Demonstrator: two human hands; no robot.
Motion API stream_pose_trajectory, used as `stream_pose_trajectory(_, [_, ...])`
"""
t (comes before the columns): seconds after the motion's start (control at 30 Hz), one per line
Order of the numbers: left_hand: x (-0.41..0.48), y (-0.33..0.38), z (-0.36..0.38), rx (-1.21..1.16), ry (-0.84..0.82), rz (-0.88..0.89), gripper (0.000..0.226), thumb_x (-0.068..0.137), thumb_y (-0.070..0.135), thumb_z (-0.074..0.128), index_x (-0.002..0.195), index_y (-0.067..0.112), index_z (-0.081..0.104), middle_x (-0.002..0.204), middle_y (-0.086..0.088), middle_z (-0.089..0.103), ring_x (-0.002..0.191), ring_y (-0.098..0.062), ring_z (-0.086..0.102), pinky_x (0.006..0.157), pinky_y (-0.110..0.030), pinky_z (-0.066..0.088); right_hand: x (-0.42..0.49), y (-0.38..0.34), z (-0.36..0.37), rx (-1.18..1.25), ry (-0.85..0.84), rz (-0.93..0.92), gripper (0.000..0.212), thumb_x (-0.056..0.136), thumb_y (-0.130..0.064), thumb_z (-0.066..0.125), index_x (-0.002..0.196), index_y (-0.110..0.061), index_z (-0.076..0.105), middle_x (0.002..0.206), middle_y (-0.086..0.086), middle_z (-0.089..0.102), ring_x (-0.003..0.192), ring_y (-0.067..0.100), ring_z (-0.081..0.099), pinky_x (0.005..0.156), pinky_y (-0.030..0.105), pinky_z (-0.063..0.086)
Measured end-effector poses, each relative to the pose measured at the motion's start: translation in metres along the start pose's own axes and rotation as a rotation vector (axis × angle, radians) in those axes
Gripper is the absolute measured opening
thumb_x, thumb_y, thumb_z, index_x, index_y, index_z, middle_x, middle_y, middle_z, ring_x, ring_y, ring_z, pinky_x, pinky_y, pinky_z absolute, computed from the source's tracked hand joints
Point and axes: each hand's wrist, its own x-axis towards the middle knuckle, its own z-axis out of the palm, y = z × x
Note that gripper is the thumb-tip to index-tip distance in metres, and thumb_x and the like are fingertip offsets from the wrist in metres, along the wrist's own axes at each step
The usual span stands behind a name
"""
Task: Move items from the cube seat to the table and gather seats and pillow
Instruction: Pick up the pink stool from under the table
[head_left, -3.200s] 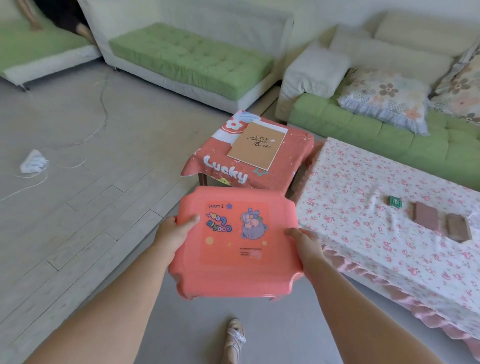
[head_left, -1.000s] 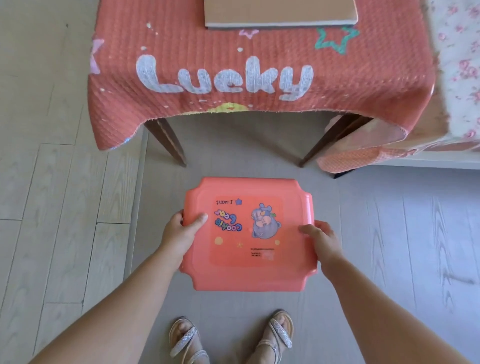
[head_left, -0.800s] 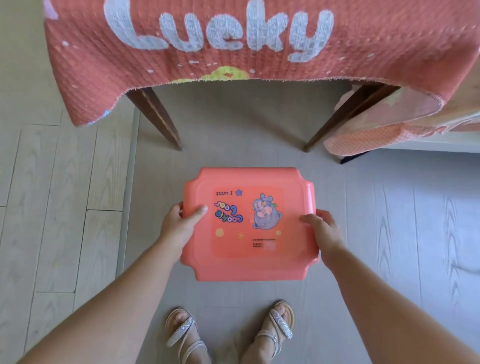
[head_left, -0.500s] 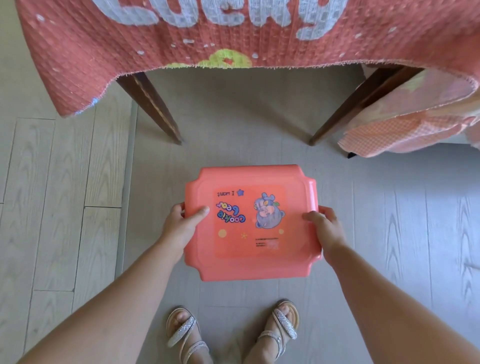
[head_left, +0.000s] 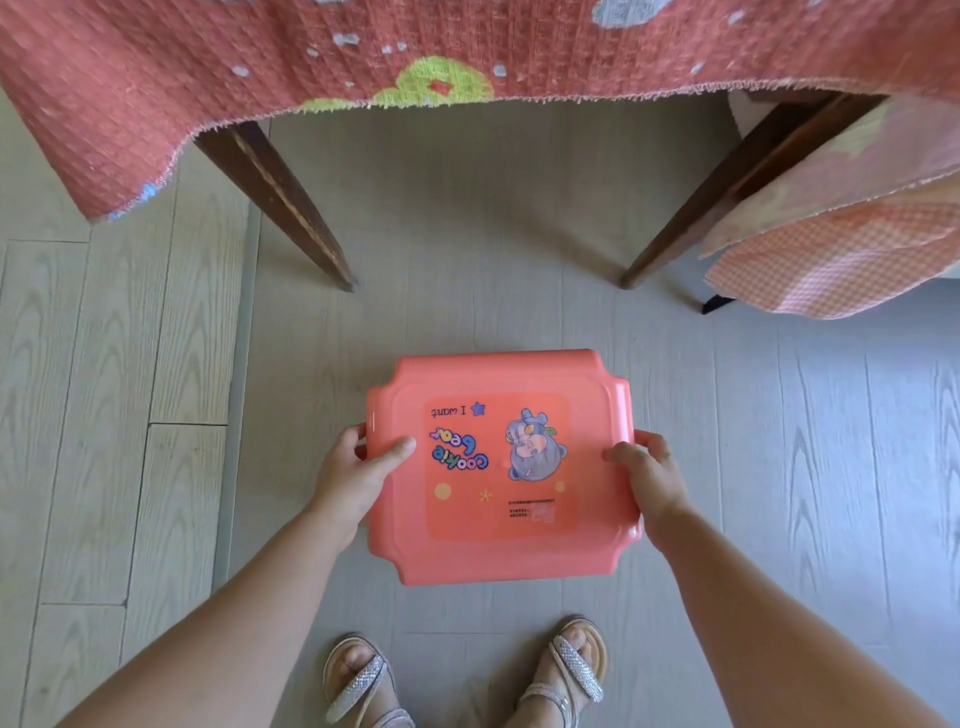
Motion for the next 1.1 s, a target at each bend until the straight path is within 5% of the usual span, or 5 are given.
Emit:
stream_pose_trajectory(0.13, [0.004, 0.0, 0.002, 0.079, 0.001, -0.007, 0.041, 0.082, 0.023, 0.071, 0.119, 0.013, 0.057, 0.106, -0.006, 0.065, 0.095, -0.024, 0.062, 0.08, -0.033, 0.046, 0.003, -0.002, 0.004, -0.089, 0.001, 0.004, 0.064, 0.059, -0.031, 0.054, 0.121, -0.016, 0.048, 0.108, 0.013, 0.058, 0.091, 0.027, 0.054, 0.079, 0.035, 0.044])
stream_pose_trajectory(0.27, [-0.003, 0.014, 0.005, 0.2, 0.073, 0.035, 0.037, 0.082, 0.021, 0.07, 0.116, 0.014, 0.058, 0.104, -0.002, 0.065, 0.102, -0.026, 0.063, 0.088, -0.035, 0.048, -0.012, -0.01, 0.012, -0.294, 0.011, -0.02, 0.051, 0.086, -0.018, 0.053, 0.135, -0.013, 0.039, 0.121, 0.013, 0.055, 0.093, 0.026, 0.051, 0.078, 0.03, 0.039])
stream_pose_trajectory(0.47, [-0.064, 0.057, 0.008, 0.165, 0.022, 0.011, 0.073, 0.081, 0.021, 0.073, 0.144, 0.013, 0.037, 0.143, -0.011, 0.048, 0.129, -0.023, 0.05, 0.11, -0.039, 0.037, -0.073, -0.03, -0.001, -0.316, 0.007, -0.019, 0.066, 0.087, -0.017, 0.059, 0.145, -0.013, 0.028, 0.138, 0.017, 0.047, 0.12, 0.033, 0.052, 0.091, 0.034, 0.042])
stream_pose_trajectory(0.93, [-0.294, 0.238, -0.045, 0.231, -0.054, 0.269, 0.059, 0.085, 0.023, 0.067, 0.139, 0.014, 0.044, 0.143, -0.012, 0.047, 0.127, -0.024, 0.049, 0.096, -0.028, 0.035, -0.312, -0.171, -0.093, -0.132, 0.082, -0.198, 0.053, 0.087, -0.023, 0.061, 0.136, -0.009, 0.045, 0.137, 0.012, 0.051, 0.123, 0.028, 0.05, 0.101, 0.033, 0.039])
stream_pose_trajectory(1.1, [-0.37, 0.309, -0.062, 0.237, -0.061, 0.461, 0.057, 0.087, 0.022, 0.066, 0.139, 0.013, 0.045, 0.142, -0.012, 0.049, 0.126, -0.023, 0.05, 0.1, -0.027, 0.035, -0.387, -0.22, -0.128, -0.088, 0.126, -0.347, 0.046, 0.089, -0.022, 0.057, 0.131, -0.007, 0.048, 0.127, 0.011, 0.055, 0.103, 0.027, 0.054, 0.087, 0.034, 0.044])
